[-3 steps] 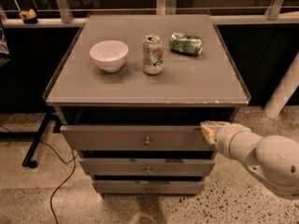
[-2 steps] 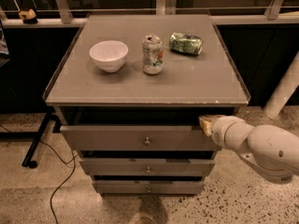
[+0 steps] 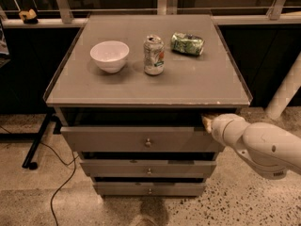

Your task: Open top drawer

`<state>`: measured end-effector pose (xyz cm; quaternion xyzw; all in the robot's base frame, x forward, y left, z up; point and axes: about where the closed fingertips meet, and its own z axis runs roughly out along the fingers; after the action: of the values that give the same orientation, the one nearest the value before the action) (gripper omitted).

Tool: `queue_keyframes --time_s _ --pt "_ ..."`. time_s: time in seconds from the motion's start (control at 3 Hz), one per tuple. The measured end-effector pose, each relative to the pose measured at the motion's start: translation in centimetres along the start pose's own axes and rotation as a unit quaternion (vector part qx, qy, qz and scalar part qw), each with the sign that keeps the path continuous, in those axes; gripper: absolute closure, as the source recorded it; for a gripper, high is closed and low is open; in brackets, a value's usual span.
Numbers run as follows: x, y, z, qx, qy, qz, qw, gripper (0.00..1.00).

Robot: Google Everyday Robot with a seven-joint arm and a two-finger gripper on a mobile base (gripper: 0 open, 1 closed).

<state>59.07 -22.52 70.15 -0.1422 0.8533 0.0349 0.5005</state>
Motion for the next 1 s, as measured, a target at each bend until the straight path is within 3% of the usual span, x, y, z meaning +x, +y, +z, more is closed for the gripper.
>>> queue_keyframes --time_s 1.0 --pt "2.1 -0.1 2.0 0.0 0.042 -0.015 0.999 1.0"
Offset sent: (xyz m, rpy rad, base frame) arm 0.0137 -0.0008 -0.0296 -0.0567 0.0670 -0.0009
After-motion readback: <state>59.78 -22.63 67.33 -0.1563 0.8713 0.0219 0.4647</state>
